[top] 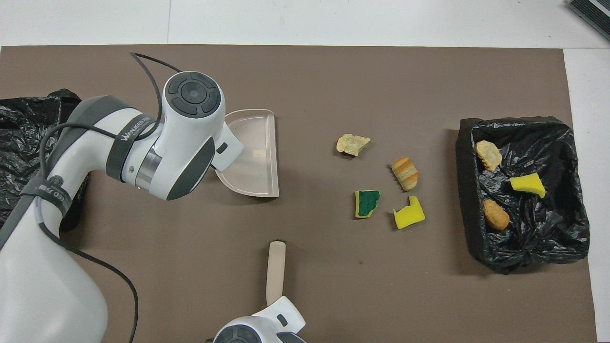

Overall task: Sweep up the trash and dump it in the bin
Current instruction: 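Grasp the brush handle with the right gripper and lift it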

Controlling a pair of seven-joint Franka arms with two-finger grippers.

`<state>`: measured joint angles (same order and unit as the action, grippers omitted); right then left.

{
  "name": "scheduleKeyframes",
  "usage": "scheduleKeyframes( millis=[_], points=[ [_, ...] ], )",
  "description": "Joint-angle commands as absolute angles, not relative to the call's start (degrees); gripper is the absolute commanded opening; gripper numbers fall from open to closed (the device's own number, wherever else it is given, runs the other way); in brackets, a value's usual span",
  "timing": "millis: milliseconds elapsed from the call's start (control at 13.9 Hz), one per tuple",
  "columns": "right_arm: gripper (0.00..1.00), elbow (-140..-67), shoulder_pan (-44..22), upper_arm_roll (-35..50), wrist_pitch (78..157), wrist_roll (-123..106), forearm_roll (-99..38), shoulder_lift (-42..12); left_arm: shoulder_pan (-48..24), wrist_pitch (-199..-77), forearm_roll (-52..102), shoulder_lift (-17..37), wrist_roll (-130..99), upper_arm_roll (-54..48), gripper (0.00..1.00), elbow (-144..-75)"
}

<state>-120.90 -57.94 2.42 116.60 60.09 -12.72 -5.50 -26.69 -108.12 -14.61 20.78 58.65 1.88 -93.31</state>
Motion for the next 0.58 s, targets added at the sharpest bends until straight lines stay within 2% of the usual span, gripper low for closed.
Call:
scheduleKeyframes(
  millis=[0,361,505],
  points=[
    [0.0,-120.32,-54.68,2.2,112.68,58.36,-13.01,-1.6,-28.03,-108.11,-15.82,18.55,56.95,2.02,0.0,-95.71],
    [0.0,-120.32,-46.69,2.29,107.86,55.91,-8.97,6.31,-28.39,-107.14,-15.47,18.02,56.6,2.02,0.0,-96.42],
    [0.0,-119.89,-42.73,2.2,105.04,52.92,-7.48,7.47,-28.48,-106.17,-15.47,18.02,56.6,2.02,0.0,-96.33]
  ],
)
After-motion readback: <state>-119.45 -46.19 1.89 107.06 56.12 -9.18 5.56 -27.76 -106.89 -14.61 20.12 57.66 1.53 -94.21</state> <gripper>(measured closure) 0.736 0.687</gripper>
